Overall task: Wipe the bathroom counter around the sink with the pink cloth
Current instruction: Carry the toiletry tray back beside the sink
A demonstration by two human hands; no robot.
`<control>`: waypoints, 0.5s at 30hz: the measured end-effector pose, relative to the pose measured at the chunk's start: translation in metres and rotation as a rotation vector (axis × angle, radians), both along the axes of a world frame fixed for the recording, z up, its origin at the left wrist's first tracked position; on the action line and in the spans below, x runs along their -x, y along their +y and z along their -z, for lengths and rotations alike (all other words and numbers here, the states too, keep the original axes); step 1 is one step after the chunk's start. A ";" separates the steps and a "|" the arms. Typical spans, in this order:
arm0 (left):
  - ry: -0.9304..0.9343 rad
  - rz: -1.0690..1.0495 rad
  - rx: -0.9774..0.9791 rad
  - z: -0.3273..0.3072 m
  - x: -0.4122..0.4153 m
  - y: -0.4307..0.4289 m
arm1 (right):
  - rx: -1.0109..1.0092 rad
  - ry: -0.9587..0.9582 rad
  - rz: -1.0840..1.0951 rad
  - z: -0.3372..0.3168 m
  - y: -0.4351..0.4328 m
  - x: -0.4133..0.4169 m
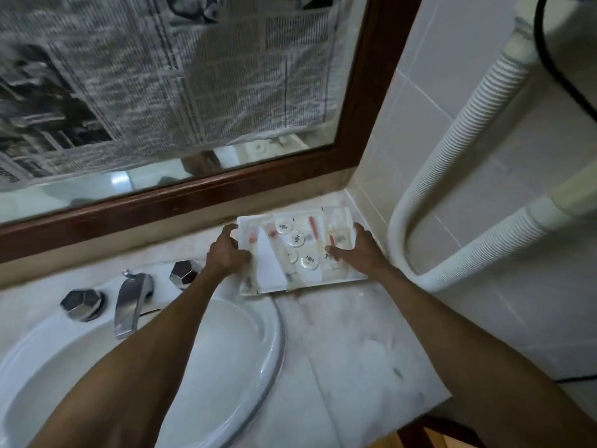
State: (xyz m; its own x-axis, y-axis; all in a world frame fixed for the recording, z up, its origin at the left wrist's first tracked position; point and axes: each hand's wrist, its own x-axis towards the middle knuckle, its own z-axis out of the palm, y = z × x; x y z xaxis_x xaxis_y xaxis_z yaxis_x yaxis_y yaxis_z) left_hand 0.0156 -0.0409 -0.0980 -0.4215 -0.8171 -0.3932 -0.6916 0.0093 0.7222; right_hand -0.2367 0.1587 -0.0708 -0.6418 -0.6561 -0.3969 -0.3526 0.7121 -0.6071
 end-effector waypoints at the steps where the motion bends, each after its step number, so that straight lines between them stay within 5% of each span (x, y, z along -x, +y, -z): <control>1: -0.005 -0.007 -0.004 0.004 0.002 -0.002 | -0.011 -0.013 -0.033 0.002 -0.003 0.002; 9: -0.036 -0.036 -0.019 0.014 0.024 -0.010 | -0.148 0.039 -0.319 0.012 -0.008 0.025; 15: -0.059 -0.017 -0.014 0.018 0.042 -0.014 | -0.134 0.078 -0.333 0.024 -0.003 0.040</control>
State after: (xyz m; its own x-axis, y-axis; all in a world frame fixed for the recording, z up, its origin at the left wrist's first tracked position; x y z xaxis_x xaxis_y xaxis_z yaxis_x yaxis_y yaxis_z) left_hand -0.0266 -0.0550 -0.1164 -0.3834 -0.8183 -0.4283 -0.7331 -0.0124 0.6800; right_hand -0.2763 0.1555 -0.0947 -0.4336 -0.7797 -0.4518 -0.6201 0.6219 -0.4782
